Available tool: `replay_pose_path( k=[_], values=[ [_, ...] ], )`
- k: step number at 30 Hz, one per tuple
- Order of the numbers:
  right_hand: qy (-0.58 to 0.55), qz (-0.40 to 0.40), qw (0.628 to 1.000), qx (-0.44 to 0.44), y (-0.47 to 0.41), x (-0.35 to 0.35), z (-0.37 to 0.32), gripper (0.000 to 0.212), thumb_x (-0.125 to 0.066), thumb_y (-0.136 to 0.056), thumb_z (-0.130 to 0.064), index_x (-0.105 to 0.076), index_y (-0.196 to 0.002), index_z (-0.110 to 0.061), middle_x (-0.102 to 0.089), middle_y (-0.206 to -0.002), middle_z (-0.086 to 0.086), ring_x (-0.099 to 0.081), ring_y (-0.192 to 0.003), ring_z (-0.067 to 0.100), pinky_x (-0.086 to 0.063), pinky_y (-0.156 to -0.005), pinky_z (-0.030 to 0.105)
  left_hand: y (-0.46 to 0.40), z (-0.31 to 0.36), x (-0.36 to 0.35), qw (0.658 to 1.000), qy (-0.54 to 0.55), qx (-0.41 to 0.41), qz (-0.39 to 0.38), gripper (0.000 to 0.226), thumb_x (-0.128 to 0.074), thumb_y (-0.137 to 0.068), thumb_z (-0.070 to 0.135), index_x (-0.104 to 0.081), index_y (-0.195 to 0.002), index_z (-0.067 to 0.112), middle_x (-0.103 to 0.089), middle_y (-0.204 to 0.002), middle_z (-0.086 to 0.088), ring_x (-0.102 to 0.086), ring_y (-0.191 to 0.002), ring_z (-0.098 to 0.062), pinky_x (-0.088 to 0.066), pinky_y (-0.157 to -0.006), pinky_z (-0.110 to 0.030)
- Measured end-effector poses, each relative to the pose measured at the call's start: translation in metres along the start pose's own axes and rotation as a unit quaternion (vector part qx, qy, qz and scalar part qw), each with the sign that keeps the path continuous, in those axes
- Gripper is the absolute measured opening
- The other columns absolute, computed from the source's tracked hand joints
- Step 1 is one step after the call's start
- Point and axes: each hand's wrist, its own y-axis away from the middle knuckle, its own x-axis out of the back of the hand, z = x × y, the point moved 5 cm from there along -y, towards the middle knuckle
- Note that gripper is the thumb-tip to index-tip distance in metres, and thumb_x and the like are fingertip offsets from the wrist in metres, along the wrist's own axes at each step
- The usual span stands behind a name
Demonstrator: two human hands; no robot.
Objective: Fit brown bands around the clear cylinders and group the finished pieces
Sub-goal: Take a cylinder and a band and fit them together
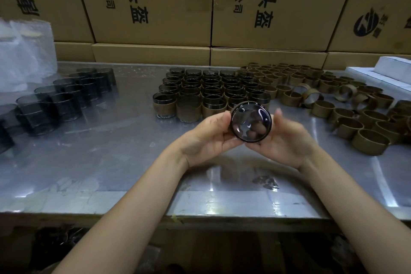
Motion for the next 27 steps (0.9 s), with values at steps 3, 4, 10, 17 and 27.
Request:
replay_pose_path(
  k=[3,4,10,17,27],
  values=[
    [0.075,0.151,0.986,0.008,-0.006,0.005,0.002,0.077,-0.053,-0.075,-0.069,-0.067,-0.109,-0.002,-0.067,-0.111,0.022,-0.065,-0.106,0.029,-0.053,-0.089,0.034,-0.004,0.0,0.005,0.992,-0.055,0.034,0.112,0.084,-0.044,-0.082,0.072,-0.057,-0.122,-0.001,-0.059,-0.111,-0.018,-0.056,-0.107,-0.026,-0.046,-0.095,-0.038],
    [0.131,0.212,0.968,0.024,-0.008,0.006,0.002,0.073,-0.046,-0.077,-0.07,-0.07,-0.094,-0.003,-0.069,-0.094,0.021,-0.068,-0.092,0.027,-0.054,-0.082,0.031,-0.007,-0.001,0.007,0.983,-0.104,0.036,0.149,0.083,-0.03,-0.087,0.072,-0.059,-0.114,-0.001,-0.057,-0.103,-0.019,-0.055,-0.1,-0.027,-0.045,-0.092,-0.039],
    [0.276,0.353,0.885,0.126,-0.008,-0.005,0.0,0.053,-0.04,-0.092,-0.05,-0.048,-0.055,-0.013,-0.047,-0.046,-0.007,-0.046,-0.043,0.002,-0.038,-0.046,0.011,-0.01,-0.002,0.002,0.915,-0.303,-0.087,0.25,0.068,-0.017,-0.098,0.054,-0.051,-0.064,0.005,-0.042,-0.05,0.01,-0.043,-0.051,-0.002,-0.037,-0.053,-0.013],
    [0.26,0.342,0.889,0.159,-0.012,-0.005,0.003,0.053,-0.037,-0.101,-0.033,-0.042,-0.053,-0.01,-0.044,-0.037,-0.011,-0.045,-0.037,-0.002,-0.035,-0.042,0.007,-0.009,-0.003,-0.001,0.91,-0.301,-0.149,0.243,0.06,-0.027,-0.095,0.054,-0.047,-0.05,0.019,-0.046,-0.049,0.007,-0.045,-0.052,-0.01,-0.035,-0.061,-0.034],
    [0.427,0.283,0.834,0.203,-0.01,0.002,-0.007,0.046,-0.059,-0.089,-0.045,-0.046,-0.057,-0.014,-0.049,-0.061,-0.007,-0.047,-0.06,0.005,-0.038,-0.058,0.019,-0.004,0.009,-0.002,0.863,-0.373,-0.224,0.255,0.047,-0.03,-0.101,0.039,-0.048,-0.059,0.031,-0.048,-0.059,0.01,-0.046,-0.059,-0.003,-0.037,-0.057,-0.025]
  ],
)
